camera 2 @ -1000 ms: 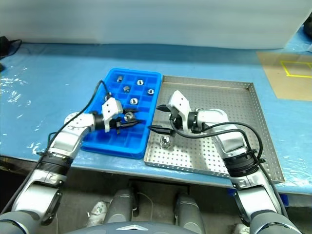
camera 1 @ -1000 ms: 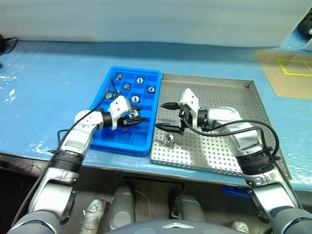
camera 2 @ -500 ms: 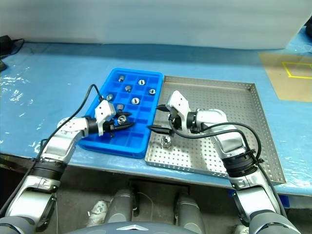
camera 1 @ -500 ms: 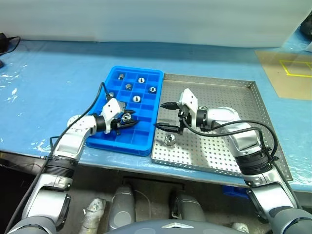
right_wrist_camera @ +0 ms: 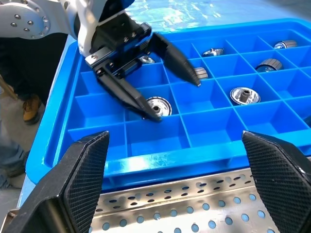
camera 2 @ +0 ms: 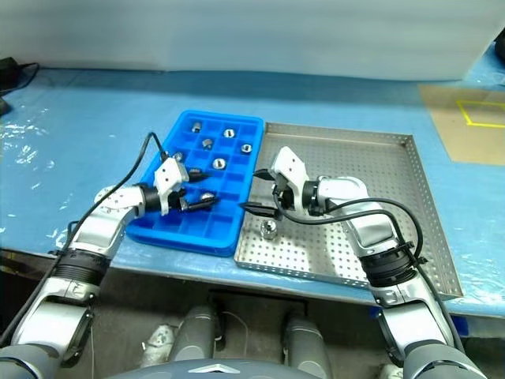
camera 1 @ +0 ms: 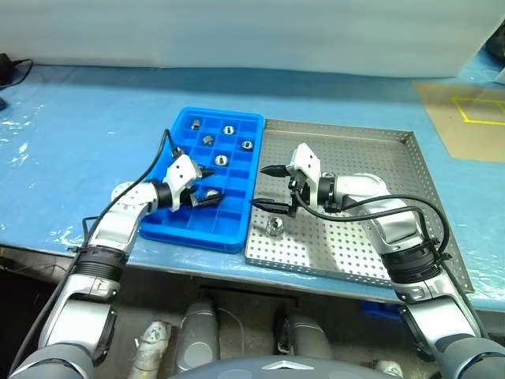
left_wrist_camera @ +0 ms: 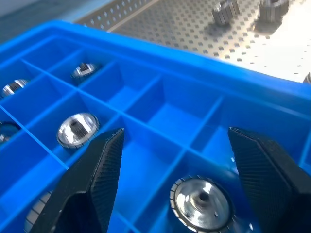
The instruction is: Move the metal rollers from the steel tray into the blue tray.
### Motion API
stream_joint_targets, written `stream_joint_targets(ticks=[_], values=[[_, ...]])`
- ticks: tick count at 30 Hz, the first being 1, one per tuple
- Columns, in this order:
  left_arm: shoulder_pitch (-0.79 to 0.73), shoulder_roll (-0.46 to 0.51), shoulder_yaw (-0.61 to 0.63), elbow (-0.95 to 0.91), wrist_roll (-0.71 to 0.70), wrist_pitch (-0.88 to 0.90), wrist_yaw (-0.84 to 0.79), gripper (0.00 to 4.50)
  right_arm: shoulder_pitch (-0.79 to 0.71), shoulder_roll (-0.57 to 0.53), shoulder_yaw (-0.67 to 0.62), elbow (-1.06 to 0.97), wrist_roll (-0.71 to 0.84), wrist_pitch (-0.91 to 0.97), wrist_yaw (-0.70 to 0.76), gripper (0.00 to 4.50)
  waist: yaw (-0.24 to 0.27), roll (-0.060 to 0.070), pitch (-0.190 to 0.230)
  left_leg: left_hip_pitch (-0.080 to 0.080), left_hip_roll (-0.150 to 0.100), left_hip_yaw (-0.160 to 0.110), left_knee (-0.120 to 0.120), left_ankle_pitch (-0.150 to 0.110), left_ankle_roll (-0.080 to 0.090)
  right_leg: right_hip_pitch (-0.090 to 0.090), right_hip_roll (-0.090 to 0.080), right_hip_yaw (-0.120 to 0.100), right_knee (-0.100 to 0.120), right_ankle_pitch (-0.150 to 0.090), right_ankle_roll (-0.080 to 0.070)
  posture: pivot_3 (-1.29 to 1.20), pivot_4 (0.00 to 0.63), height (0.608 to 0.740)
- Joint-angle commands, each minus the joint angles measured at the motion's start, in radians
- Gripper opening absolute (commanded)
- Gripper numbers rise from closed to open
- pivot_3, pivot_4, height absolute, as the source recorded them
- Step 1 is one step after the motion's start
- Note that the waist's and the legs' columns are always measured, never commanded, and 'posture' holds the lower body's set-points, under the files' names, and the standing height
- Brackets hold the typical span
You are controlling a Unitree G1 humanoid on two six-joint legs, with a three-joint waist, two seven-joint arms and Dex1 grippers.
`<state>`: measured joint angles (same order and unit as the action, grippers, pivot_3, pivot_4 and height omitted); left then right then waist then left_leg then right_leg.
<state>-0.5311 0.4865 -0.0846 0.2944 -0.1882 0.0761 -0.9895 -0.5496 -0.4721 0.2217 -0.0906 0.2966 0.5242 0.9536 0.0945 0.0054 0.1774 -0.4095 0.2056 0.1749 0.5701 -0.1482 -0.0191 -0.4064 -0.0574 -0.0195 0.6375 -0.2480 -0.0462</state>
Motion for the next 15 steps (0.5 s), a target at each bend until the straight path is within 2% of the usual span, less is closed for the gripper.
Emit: stream_joint_targets(ticks=[1,7,13,15], values=[[-0.057,0.009,0.049,-0.104,-0.079,0.064,-0.016,3.58,-0.005,-0.014,-0.031,-0.028,0.010,-0.010,-0.002,4.50,-0.001,0.000,0.000,0.000,0.000,0.000,0.000,0.000,0.000,0.000,0.000,0.000,0.000,0.000,0.000,-0.07,0.150,0.740],[-0.101,0.034,0.033,-0.185,-0.159,0.188,-0.101,3.58,0.045,-0.068,-0.067,-0.056,0.014,0.010,-0.011,4.50,-0.003,0.000,0.000,0.000,0.000,0.001,0.000,0.001,-0.002,0.000,0.000,0.000,0.000,0.000,0.000,-0.12,0.150,0.740],[-0.059,0.027,-0.043,-0.238,-0.160,0.227,-0.173,3.58,0.218,-0.136,-0.069,-0.129,0.005,0.033,-0.021,4.50,-0.006,0.000,0.000,0.000,0.000,0.001,-0.001,0.001,-0.001,0.000,0.000,0.000,-0.002,0.000,0.000,-0.17,0.150,0.740],[-0.047,0.033,-0.048,-0.240,-0.165,0.232,-0.191,3.58,0.233,-0.136,-0.071,-0.133,0.010,0.040,-0.028,4.50,-0.019,0.000,0.000,0.000,0.000,0.001,-0.002,0.001,-0.001,0.001,0.000,0.000,-0.003,0.000,0.000,-0.17,0.150,0.740]])
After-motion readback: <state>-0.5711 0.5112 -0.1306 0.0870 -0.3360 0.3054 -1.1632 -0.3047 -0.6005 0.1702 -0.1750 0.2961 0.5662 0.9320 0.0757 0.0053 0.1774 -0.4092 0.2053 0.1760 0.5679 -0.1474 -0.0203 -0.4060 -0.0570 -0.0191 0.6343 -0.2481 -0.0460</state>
